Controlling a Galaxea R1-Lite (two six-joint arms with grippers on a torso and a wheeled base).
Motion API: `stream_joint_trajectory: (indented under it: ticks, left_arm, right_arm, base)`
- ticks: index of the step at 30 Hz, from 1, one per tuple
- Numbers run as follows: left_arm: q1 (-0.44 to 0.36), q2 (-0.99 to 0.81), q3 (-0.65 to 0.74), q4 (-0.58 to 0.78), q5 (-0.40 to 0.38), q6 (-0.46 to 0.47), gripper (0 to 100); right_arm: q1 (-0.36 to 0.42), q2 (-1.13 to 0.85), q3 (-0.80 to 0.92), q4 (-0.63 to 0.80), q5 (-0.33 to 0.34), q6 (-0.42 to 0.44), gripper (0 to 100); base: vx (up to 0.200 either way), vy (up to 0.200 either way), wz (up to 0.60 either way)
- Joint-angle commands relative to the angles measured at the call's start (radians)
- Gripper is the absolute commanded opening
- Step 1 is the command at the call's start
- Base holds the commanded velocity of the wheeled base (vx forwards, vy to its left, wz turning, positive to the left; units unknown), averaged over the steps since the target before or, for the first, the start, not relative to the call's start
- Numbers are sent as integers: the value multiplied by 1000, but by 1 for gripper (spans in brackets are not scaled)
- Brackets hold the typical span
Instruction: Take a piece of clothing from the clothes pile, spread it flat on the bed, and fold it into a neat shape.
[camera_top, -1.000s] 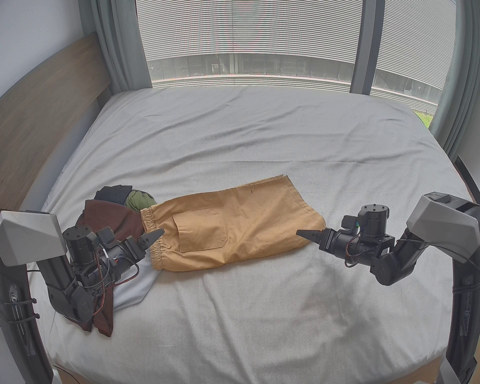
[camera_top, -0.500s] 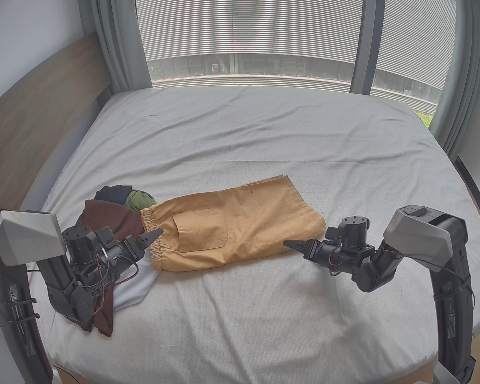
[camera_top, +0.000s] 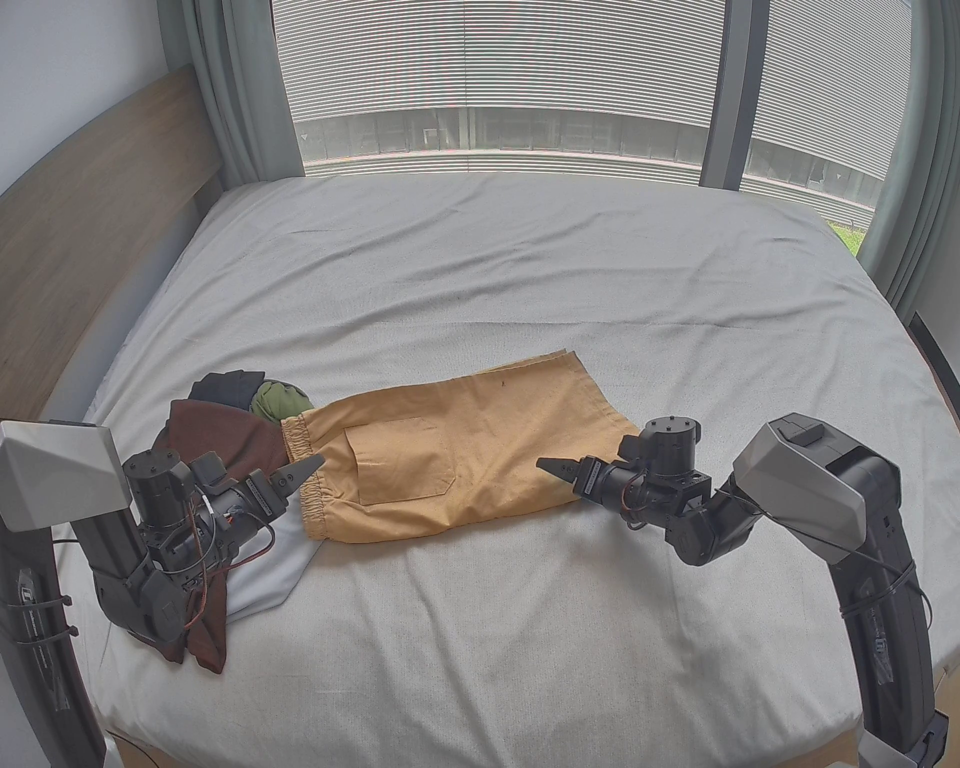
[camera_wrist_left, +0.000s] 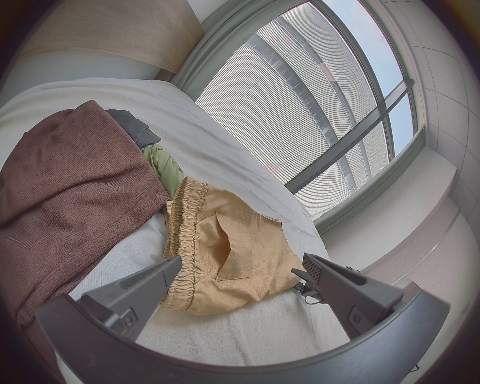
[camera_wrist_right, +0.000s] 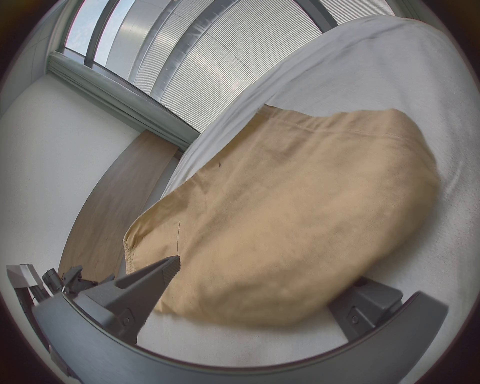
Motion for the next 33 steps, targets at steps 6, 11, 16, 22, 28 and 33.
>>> stream_joint_trajectory:
  ticks: [6,11,16,22,28,33]
  left_arm:
    - [1,1,-3,-1,0,-1,100]
    - [1,3,-3,-1,0,-1,100]
    - [-1,4,-3,-1,0,-1,100]
    - [-1,7,-4,-1,0,-2,100]
    - [-1,19,-6,-1,0,-1,100]
    - [1,19,-6,-1,-2,-4,100]
  right_arm:
    - [44,116,-166,8,-69,41,100]
    - [42,117,-163,-10,-71,43,100]
    - [41,117,-155,-21,-72,43,0]
    - [35,106,-138,-21,-106,40,0]
    - [35,45,-78,-23,-106,20,0]
    - [29,-16,11,-9,-108,-43,0]
  base:
    - [0,0,0]
    - [0,0,0]
    - [0,0,0]
    - [0,0,0]
    - [0,0,0]
    - [0,0,0]
